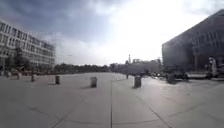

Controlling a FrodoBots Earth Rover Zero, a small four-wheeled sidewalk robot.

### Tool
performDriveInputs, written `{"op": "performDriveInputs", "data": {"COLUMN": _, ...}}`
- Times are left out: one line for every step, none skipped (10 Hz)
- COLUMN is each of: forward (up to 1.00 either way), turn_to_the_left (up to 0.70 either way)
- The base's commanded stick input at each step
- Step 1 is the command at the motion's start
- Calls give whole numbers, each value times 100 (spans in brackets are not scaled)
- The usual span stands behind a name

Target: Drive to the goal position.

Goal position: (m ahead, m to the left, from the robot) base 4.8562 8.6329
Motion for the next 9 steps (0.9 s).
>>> {"op": "performDriveInputs", "data": {"forward": 0, "turn_to_the_left": -70}}
{"op": "performDriveInputs", "data": {"forward": 0, "turn_to_the_left": -70}}
{"op": "performDriveInputs", "data": {"forward": 0, "turn_to_the_left": -70}}
{"op": "performDriveInputs", "data": {"forward": 0, "turn_to_the_left": -70}}
{"op": "performDriveInputs", "data": {"forward": 0, "turn_to_the_left": -70}}
{"op": "performDriveInputs", "data": {"forward": 0, "turn_to_the_left": -70}}
{"op": "performDriveInputs", "data": {"forward": 0, "turn_to_the_left": -70}}
{"op": "performDriveInputs", "data": {"forward": 0, "turn_to_the_left": -70}}
{"op": "performDriveInputs", "data": {"forward": 0, "turn_to_the_left": -70}}
